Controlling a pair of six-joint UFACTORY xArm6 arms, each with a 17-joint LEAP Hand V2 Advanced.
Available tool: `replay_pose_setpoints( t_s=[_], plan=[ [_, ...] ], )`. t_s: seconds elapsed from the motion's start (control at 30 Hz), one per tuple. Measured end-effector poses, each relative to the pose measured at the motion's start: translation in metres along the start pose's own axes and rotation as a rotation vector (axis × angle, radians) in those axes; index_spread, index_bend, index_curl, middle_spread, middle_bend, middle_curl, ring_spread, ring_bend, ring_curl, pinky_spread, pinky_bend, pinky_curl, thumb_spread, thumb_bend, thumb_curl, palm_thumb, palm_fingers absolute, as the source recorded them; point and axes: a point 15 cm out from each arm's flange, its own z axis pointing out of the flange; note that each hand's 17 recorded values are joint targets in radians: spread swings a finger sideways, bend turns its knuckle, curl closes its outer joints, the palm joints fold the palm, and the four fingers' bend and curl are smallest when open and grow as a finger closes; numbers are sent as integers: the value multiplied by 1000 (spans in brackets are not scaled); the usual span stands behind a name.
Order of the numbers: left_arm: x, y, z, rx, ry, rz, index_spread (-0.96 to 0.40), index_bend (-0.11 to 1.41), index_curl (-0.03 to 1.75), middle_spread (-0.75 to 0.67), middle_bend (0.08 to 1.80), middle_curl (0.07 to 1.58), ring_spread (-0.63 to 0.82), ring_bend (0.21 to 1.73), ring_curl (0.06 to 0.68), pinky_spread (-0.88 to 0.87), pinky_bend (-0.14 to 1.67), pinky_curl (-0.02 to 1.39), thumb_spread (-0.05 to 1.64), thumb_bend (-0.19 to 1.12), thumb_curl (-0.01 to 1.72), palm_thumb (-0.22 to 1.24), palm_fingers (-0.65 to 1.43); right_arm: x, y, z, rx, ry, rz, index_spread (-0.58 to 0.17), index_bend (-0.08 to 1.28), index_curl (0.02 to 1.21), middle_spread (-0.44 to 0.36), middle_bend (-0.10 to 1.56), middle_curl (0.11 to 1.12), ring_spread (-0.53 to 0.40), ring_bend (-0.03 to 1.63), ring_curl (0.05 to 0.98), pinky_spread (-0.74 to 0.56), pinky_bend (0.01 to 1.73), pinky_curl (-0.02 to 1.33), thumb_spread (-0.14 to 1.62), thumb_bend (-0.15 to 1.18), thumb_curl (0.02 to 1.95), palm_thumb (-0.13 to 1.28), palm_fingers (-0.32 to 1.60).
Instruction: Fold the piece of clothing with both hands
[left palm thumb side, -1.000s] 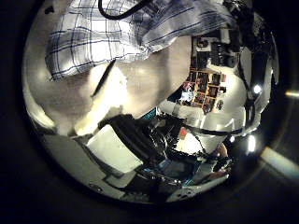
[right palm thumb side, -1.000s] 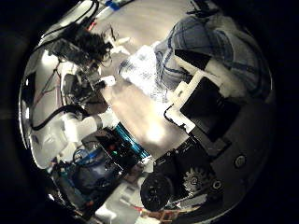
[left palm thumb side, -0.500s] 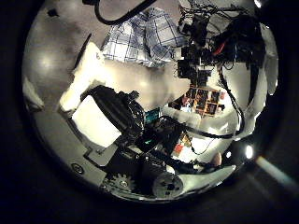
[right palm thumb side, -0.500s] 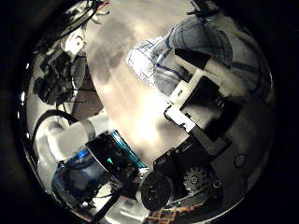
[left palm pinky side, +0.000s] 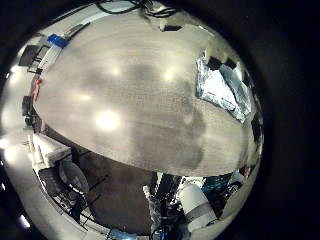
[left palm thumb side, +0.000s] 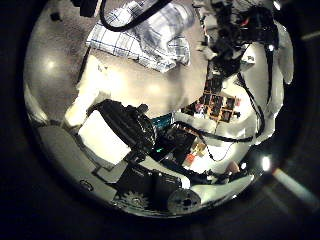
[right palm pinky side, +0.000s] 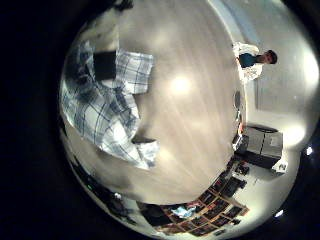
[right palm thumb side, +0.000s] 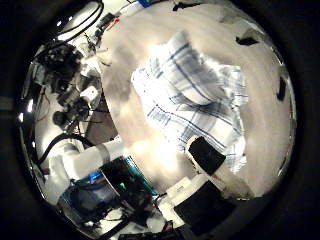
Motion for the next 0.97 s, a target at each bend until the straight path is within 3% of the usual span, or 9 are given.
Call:
replay_pose_setpoints(
  t_s=[0.17,0.4,0.63,0.73,0.97],
  plan=[
    [12,-4,-1,-5,-9,23,-240,511,781,-211,666,769,-69,760,314,171,263,315,1323,-5,572,705,347,32,15,-50,103,-54,66,-497,153,368,-96,268,375,101,793,377,244,953,656,1121,-16,625,711,-84],
    [37,0,-14,4,-34,60,-248,517,812,-206,657,806,-65,779,322,171,280,329,1324,-5,590,701,328,90,64,-130,226,-28,191,-491,180,336,-108,257,360,138,740,324,381,854,565,1114,-11,613,746,43],
    [63,7,-37,40,-66,68,-258,522,836,-209,645,836,-74,800,328,157,294,343,1317,-8,601,689,327,117,149,-156,133,-34,322,-472,179,328,-84,254,355,104,713,293,430,788,503,1131,-10,606,786,116],
    [75,6,-35,24,-68,60,-262,523,843,-210,638,846,-78,803,329,156,305,349,1314,-10,600,671,328,126,176,-159,96,-38,364,-464,176,325,-87,260,356,95,710,285,434,745,478,1149,-15,599,779,130],
    [86,20,-40,-12,-106,29,-267,527,857,-207,609,858,-69,806,333,153,319,358,1315,-8,594,653,317,122,200,-153,30,-58,380,-454,198,344,-62,175,336,73,698,271,440,691,432,1193,-19,571,734,113]
  ],
)
